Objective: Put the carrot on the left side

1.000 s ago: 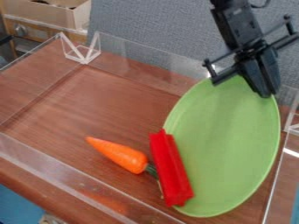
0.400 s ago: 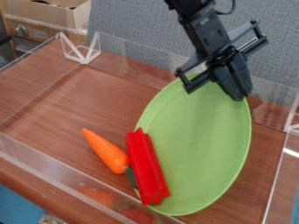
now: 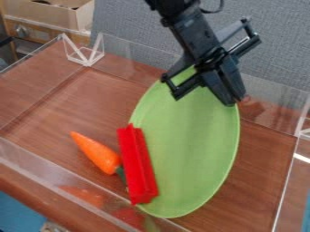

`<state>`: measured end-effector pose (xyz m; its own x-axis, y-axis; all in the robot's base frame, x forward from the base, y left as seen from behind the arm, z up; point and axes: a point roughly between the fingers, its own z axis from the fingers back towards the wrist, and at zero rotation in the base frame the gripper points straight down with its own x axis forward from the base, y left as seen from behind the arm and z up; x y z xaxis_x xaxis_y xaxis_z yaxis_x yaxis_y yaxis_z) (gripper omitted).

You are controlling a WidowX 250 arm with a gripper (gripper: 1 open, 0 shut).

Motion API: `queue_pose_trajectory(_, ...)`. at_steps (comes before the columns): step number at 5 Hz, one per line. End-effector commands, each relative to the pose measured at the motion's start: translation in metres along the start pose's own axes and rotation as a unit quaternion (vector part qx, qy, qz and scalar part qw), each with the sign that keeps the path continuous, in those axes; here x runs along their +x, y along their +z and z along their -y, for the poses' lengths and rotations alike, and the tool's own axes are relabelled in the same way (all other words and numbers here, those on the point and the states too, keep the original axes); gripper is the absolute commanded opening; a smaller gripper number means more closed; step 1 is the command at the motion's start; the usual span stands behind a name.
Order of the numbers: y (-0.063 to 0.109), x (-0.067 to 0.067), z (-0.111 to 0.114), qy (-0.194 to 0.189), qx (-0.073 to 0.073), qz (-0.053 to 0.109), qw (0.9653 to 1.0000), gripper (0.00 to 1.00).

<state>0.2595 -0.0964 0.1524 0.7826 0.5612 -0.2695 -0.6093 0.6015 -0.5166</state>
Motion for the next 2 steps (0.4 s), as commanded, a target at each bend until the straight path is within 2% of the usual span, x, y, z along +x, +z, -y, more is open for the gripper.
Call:
queue_pose_trajectory(1, -0.015, -0.023, -0.018, -0.001, 0.026, -0.016, 0.9995, 0.00)
queue_pose_trajectory(2, -0.032, -0.041, -0.004, -0.011, 0.030, -0.027, 0.9991, 0.00)
